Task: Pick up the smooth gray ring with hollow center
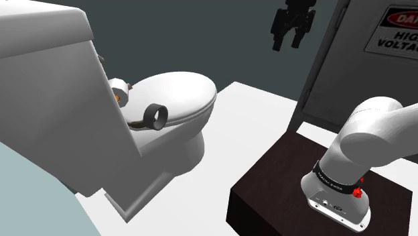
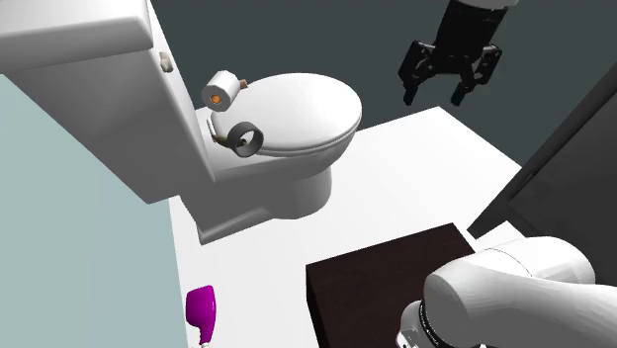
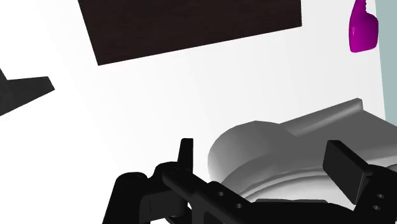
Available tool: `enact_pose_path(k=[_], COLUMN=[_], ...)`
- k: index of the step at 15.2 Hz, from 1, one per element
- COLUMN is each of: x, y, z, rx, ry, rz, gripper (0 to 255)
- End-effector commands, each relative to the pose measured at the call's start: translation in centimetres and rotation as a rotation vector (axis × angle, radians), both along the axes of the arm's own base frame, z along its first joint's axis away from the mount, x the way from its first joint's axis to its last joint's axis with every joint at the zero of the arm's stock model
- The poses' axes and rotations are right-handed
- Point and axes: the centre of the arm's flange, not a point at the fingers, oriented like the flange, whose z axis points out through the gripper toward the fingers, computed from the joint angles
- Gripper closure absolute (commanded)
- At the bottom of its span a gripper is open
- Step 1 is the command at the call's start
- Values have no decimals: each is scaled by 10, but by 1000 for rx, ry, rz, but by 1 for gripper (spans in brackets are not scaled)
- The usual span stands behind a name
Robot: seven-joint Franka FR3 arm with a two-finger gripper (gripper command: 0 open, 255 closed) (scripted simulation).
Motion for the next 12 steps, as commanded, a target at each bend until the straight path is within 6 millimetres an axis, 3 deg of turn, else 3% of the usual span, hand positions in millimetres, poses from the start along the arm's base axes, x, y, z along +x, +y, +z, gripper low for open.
enact_pose_path(k=[1, 12], x=[0, 53], y=[0, 129], z=[0, -44], rx=[0, -5], ry=[0, 33], rz=[0, -278], gripper=[0, 0])
